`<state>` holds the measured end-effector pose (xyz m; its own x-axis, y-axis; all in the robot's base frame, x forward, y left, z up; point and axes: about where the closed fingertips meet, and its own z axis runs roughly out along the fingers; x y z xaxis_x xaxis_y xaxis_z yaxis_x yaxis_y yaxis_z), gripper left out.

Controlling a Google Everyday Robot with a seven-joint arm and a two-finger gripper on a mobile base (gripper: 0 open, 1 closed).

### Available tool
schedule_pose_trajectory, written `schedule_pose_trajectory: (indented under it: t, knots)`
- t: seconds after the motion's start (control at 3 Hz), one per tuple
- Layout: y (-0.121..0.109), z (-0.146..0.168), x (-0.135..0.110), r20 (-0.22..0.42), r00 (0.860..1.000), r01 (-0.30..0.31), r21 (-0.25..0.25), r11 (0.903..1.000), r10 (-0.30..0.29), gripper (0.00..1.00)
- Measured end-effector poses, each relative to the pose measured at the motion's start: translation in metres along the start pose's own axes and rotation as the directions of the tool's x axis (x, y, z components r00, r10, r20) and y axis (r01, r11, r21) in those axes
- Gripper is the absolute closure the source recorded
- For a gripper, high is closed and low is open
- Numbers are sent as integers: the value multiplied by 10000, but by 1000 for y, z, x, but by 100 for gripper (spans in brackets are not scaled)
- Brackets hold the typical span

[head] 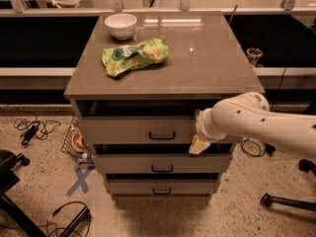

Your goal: Open top drawer

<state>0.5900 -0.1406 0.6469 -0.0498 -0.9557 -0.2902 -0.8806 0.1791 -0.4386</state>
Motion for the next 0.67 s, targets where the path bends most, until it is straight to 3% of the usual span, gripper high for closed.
schedule_pose_trajectory:
  t: [0.33,0.67]
  knots:
    - [0,-9,2,-3,9998,-174,-38,9998,174,47]
    - [25,-44,9,22,9996,-284,-207,9994,284,78]
